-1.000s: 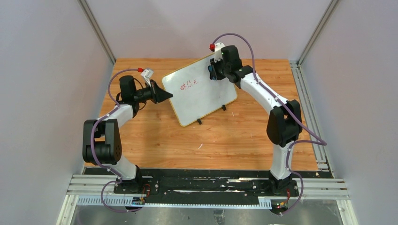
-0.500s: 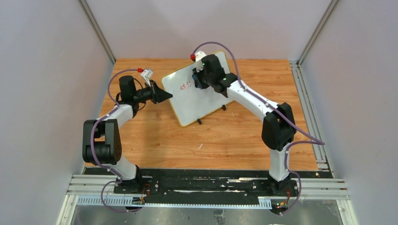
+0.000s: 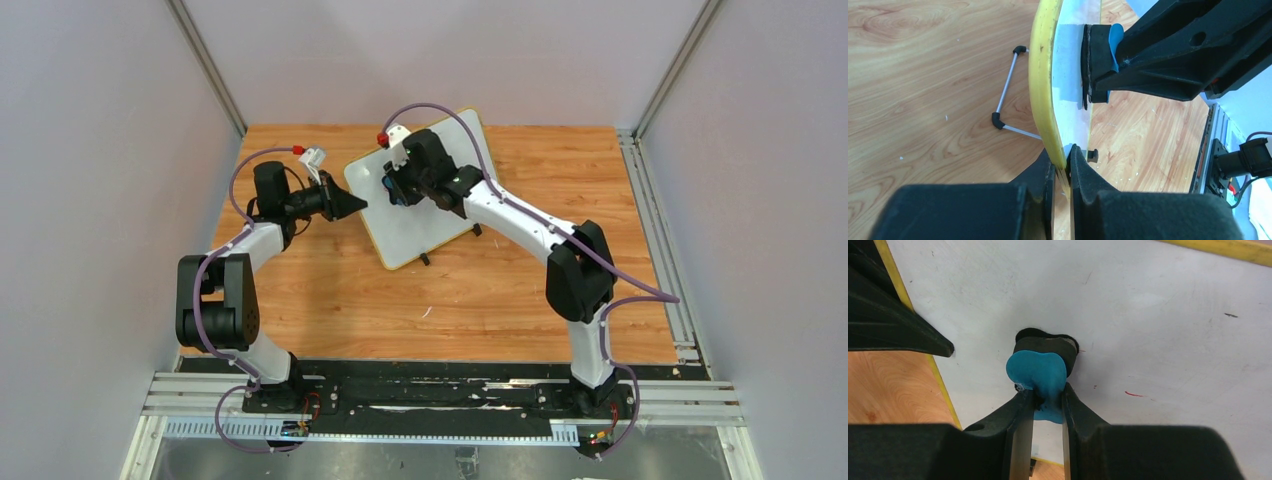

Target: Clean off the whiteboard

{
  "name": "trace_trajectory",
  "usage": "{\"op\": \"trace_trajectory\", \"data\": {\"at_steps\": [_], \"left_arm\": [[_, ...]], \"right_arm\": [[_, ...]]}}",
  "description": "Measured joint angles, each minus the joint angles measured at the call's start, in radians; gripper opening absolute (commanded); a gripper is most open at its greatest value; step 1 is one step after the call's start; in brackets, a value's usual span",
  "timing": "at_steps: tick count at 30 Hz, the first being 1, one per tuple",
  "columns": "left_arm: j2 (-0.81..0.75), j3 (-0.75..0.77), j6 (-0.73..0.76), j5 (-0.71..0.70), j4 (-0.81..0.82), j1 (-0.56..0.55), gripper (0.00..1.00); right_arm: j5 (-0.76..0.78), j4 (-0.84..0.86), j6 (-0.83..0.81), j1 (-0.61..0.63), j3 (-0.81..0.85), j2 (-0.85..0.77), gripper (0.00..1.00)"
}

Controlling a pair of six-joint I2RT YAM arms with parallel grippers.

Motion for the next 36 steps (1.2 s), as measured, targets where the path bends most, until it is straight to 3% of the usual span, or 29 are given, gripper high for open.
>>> {"op": "trace_trajectory", "data": {"at_steps": [7, 17, 29, 36], "left_arm": [[0.0, 0.002, 0.0, -0.01, 0.001, -0.001, 0.0], [0.0, 0.004, 0.0, -0.006, 0.001, -0.003, 0.0], [0.0, 0.004, 0.0, -0.004, -0.008, -0.003, 0.0], [0.0, 0.004, 0.0, -0.008, -0.015, 0.002, 0.0]], "right_arm": [[-0.086, -0.008, 0.01, -0.084, -0.005, -0.01, 0.01], [-0.095, -0.007, 0.014, -0.252, -0.037, -0.041, 0.01], [-0.038, 0.001, 0.041, -0.204, -0.039, -0.042, 0.0], [0.009, -0.028, 0.049, -0.074, 0.066, 0.016, 0.01]]}}
